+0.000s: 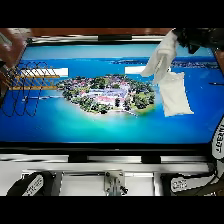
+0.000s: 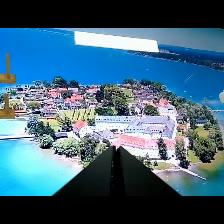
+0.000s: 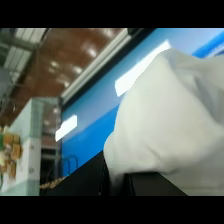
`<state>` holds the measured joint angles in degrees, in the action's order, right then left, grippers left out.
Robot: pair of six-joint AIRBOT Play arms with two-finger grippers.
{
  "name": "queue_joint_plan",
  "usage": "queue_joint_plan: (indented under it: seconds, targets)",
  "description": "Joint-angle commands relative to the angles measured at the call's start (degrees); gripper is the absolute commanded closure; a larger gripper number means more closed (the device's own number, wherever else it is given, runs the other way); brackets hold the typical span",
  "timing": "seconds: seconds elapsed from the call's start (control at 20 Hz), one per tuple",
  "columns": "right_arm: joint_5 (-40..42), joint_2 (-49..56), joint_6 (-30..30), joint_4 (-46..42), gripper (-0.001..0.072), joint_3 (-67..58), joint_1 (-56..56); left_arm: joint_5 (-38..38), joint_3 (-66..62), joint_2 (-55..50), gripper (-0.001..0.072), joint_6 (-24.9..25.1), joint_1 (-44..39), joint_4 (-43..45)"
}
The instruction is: Fold the shirts.
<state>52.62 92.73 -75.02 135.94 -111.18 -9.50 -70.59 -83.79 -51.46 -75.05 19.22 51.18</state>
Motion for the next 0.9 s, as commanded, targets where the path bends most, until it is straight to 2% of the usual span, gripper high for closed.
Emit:
queue_joint_plan:
  seconds: [0.0, 0.25, 0.35, 0.45, 0.55, 0.7, 0.85]
  targets:
    - [-12.5, 0.7, 0.96, -1.09, 0.0634, -0.66, -2.89, 0.0, 0.02, -0.15, 0.067, 0.02, 0.04, 0.02]
    - [-29.81, 5.22, 1.01, -0.87, 0.0634, -0.66, -2.16, 0.0, 0.02, -0.98, 0.067, 0.81, 0.02, 0.0]
    - [-33.79, 7.15, 1.05, -0.9, 0.0634, -0.66, -2.19, -0.02, 0.04, -0.98, 0.067, 0.81, 0.02, 0.0]
    - [-33.16, 9.46, 3.1, -1.03, 0.0634, -0.66, -2.73, 0.0, 0.04, -0.98, 0.067, 0.81, 0.02, 0.0]
    - [-27.76, 12.24, 9.35, -1.44, 0.0633, -0.59, -3.74, 0.0, 0.04, -1.01, 0.067, 0.81, 0.02, 0.0]
    - [-21.92, 14.08, 15.74, -7.69, 0.0633, -0.59, -4.31, -0.02, 0.02, -0.98, 0.067, 0.76, 0.02, -0.13]
    - [-25.86, 13.03, 19.5, -10.03, 0.0633, -0.61, -4.31, -0.04, 0.04, -0.98, 0.067, 0.57, 0.02, -0.17]
